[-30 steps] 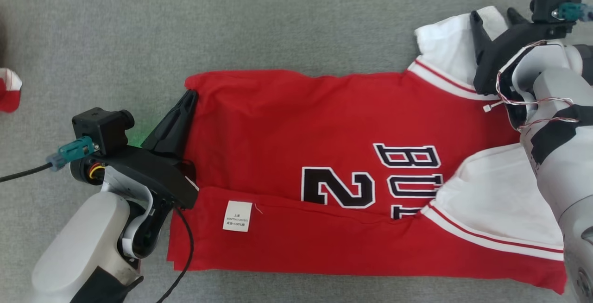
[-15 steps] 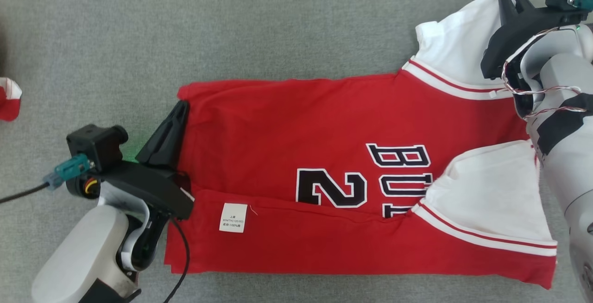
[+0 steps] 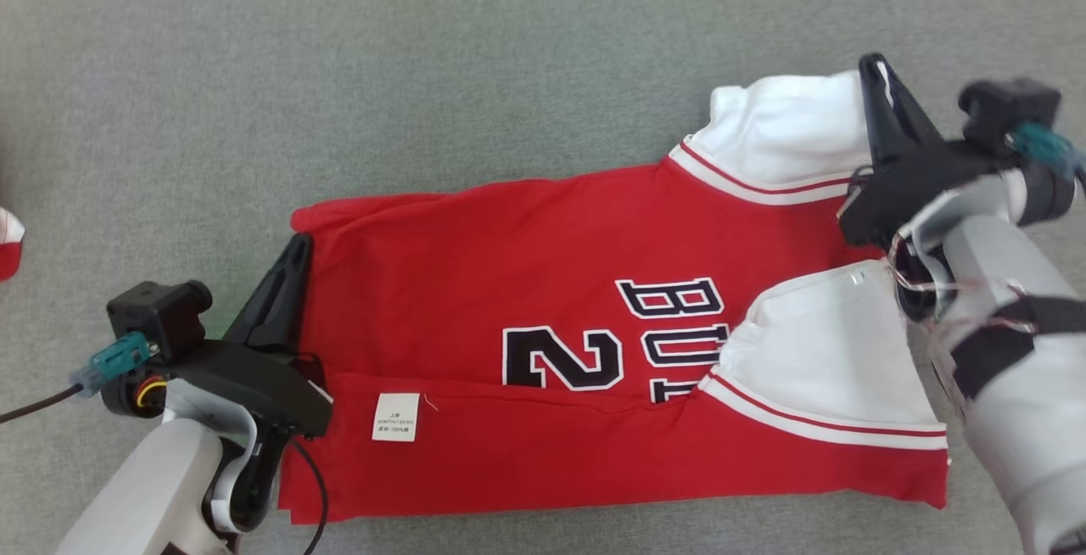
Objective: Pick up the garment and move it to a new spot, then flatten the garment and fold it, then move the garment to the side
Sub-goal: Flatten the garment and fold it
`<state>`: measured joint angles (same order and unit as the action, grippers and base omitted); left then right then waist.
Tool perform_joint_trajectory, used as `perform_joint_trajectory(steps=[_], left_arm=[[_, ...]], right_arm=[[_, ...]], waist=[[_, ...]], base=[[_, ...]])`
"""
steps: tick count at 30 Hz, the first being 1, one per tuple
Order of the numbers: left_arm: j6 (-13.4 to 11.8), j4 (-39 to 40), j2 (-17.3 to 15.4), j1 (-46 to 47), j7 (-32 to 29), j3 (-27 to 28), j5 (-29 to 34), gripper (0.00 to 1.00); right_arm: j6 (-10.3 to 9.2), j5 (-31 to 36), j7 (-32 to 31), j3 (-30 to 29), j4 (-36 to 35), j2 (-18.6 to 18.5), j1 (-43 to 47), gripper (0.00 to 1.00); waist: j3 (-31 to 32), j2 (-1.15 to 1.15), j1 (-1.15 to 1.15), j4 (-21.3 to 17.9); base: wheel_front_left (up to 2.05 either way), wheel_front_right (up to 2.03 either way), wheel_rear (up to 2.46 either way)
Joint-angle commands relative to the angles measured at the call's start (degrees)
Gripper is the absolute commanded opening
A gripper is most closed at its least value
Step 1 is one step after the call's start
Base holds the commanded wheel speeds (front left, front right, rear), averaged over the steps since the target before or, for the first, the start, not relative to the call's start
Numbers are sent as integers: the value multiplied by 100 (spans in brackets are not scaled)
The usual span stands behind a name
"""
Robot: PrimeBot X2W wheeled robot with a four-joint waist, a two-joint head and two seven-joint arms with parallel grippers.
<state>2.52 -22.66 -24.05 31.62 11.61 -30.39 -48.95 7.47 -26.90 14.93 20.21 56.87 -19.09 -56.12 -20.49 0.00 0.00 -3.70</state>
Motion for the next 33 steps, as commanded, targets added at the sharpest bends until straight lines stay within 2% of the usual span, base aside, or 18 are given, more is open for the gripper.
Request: perform_joint_trajectory(steps=[1,8,9,14,25,33], left_arm=[[-23,-34,-28,-101,57,33,4,0],[-41,-214,-4,-257,200,123,-29,0],[-47,-266,12,-268,228,141,0,0],[-4,-337,86,-438,302,154,94,0],[31,-188,286,-919,360,384,425,0],[34,373,624,-1888,361,894,747,0]], right_arm=[[7,-149,27,-31,-288,-82,245,0],[7,-624,21,-257,-1981,-304,1682,0],[7,-745,21,-360,-2353,-306,2113,0],[7,-862,22,-607,-3116,-288,2989,0],[7,-947,21,-1284,-4156,-26,4567,0],[7,-963,21,-1686,-4143,150,5233,0]], waist=[[119,0,0,-102],[310,0,0,-208],[357,0,0,-228],[484,0,0,-233],[797,0,0,-97],[899,0,0,-51]], base=[[0,0,0],[0,0,0],[0,0,0],[0,0,0],[0,0,0],[0,0,0]])
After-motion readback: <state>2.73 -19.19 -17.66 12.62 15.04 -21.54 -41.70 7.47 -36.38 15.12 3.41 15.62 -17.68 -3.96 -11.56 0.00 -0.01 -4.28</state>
